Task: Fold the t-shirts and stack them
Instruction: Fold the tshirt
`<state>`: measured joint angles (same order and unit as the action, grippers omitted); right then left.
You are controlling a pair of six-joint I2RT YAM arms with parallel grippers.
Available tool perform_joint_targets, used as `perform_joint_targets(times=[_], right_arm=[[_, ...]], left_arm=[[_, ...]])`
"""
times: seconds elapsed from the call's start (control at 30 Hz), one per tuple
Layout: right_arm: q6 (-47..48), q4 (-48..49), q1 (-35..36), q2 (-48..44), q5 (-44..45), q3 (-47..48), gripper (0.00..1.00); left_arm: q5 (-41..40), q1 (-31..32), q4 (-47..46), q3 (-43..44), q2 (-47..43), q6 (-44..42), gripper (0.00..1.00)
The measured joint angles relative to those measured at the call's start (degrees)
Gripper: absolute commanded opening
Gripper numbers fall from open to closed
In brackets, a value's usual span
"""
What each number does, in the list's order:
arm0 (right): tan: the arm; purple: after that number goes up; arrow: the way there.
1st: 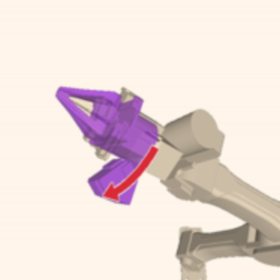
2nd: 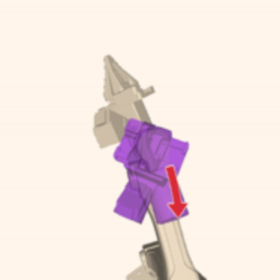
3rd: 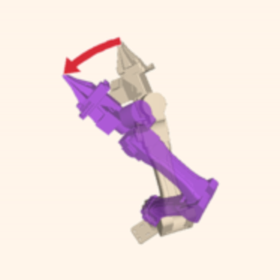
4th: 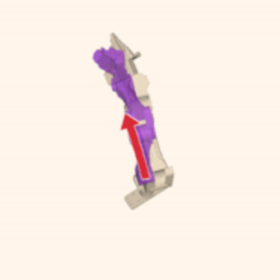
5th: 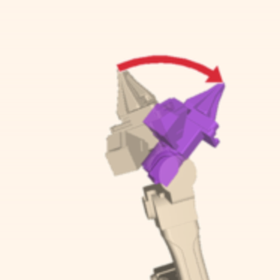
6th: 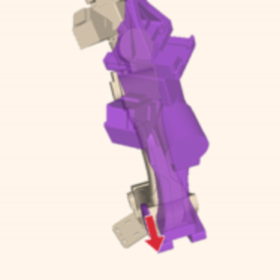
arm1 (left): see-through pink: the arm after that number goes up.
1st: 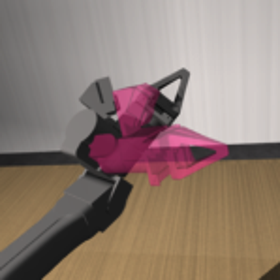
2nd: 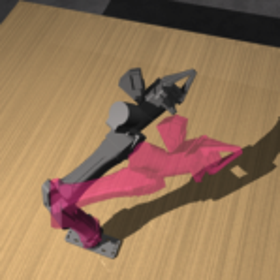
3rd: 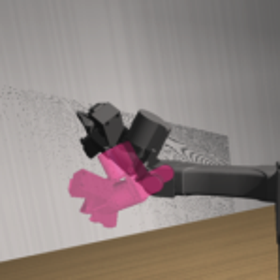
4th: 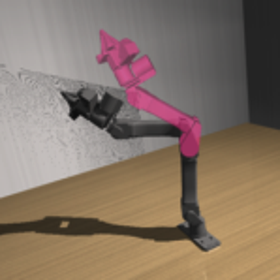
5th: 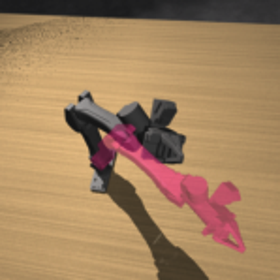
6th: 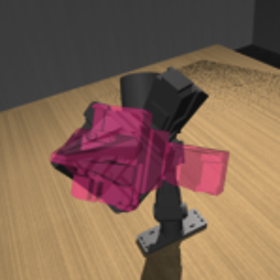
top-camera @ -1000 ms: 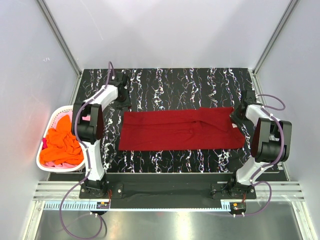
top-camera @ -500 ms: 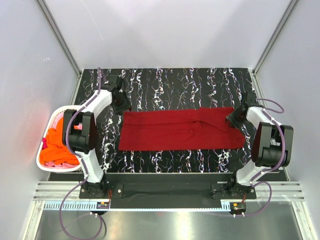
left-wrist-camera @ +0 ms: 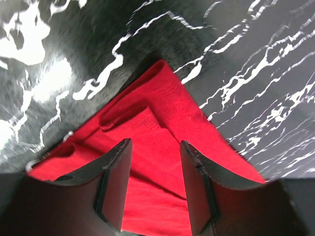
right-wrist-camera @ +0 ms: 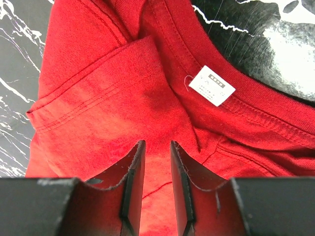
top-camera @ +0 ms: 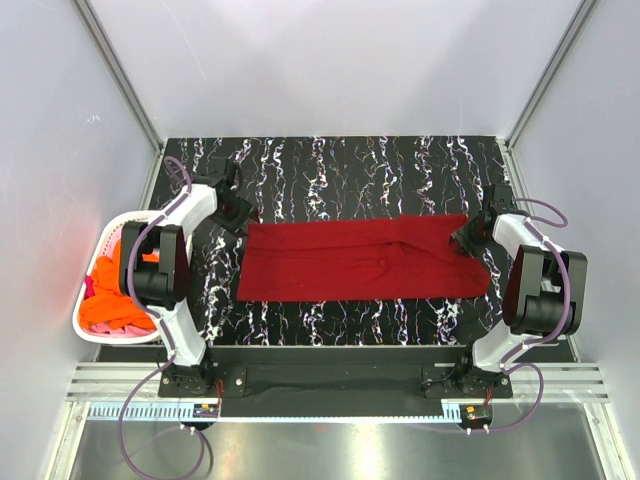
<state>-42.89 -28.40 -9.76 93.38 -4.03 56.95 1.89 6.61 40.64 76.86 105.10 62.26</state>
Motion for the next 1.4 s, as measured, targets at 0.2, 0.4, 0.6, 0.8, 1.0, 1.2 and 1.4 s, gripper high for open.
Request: perform_joint_targets(times=[0.2, 0.4, 0.6, 0.8, 1.0, 1.2, 1.4], right_arm=[[-0.6, 0.0, 0.0, 0.0, -0.2, 0.0, 0.33], [-0.7, 0.0, 0.0, 0.0, -0.2, 0.0, 0.33], [-0.7, 0.0, 0.2, 0.0, -0.2, 0.0, 0.33], [-0.7, 0.0, 0.3, 0.0, -0.1, 0.0, 0.32], [-0.6, 0.0, 0.8, 0.0, -0.1, 0.0, 0.33], [-0.6, -1.3, 1.9, -0.6, 0.5, 0.7, 0.43], [-0.7, -1.5, 2.3, -3.7, 3.6, 0.4, 0.47]], left_arm=[[1.3, 0.0, 0.5, -0.1, 0.9, 7.5, 0.49], [1.4, 0.0, 0.5, -0.1, 3.7, 10.3, 0.47], [1.7, 0.0, 0.5, -0.1, 6.2, 11.4, 0.43], [2.3, 0.0, 0.9, 0.2, 6.8, 11.5, 0.16], [2.3, 0.1, 1.1, 0.4, 6.8, 11.1, 0.0], [2.2, 0.2, 1.2, 0.6, 6.8, 11.0, 0.0], [1.5, 0.5, 1.4, 1.9, 6.7, 9.7, 0.0]])
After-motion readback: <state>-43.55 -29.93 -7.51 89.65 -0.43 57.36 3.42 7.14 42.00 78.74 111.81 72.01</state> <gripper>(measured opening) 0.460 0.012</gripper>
